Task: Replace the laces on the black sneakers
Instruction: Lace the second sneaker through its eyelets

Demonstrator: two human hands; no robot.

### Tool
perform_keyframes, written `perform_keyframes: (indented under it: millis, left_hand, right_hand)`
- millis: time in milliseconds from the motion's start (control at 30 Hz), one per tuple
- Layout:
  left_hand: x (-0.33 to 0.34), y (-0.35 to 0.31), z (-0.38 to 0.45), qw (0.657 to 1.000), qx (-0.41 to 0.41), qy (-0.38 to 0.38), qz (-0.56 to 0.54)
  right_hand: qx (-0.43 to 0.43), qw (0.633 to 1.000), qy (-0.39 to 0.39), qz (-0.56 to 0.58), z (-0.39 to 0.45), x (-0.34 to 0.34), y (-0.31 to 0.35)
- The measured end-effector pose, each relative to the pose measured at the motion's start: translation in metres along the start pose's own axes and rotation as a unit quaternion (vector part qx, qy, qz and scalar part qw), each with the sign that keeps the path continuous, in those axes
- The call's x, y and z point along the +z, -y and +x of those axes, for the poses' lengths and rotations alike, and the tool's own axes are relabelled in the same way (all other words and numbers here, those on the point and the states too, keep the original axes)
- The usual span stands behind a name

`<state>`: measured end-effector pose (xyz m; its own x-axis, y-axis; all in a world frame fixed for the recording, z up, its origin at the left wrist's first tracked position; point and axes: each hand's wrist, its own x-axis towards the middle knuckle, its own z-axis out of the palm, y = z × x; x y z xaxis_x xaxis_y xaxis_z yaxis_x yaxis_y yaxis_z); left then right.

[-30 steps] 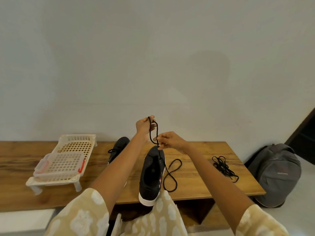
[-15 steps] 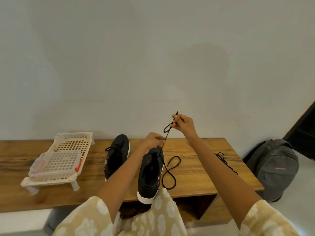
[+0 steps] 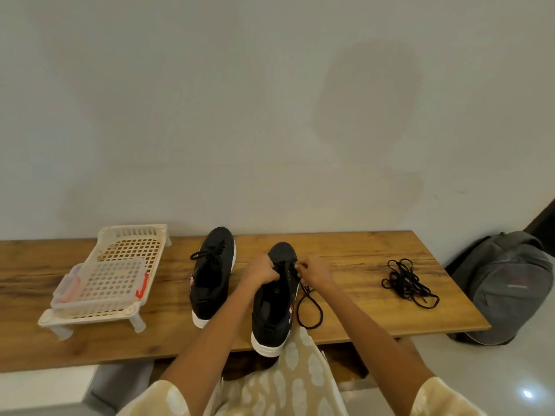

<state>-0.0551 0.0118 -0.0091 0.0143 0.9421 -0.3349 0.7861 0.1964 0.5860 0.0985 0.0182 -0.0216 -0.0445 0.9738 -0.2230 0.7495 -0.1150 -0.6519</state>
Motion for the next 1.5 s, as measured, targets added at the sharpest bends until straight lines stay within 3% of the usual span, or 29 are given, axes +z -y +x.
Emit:
perform_keyframes:
  millis: [200,367,500,733,1500]
  left_hand:
    - [-0.015,0.026,0.002,0.972,-0.069,-0.011,-0.225]
    - [-0.016,0.044,0.001,0.917,-0.135,0.022,-0.374]
    - [-0.016,0.047,0.001,0.912,-0.135,0.034,-0.386]
    - [-0.016,0.046,-0.006,0.912,-0.113,0.037,-0.393]
    - [-0.016,0.049,-0.009,0.924,-0.070,0.046,-0.372]
  right_hand:
    - [-0.067,0.993,-0.084,0.056,-0.009,0.012,0.019]
    - [-0.083,0.991,-0.025,0.106,-0.008,0.025,0.028]
    - [-0.124,0.992,0.026,0.013,-0.010,0.030,0.036]
    - [-0.123,0.985,0.005,-0.124,0.001,0.033,0.052]
    - [-0.127,0.987,-0.071,-0.070,0.001,0.045,0.040]
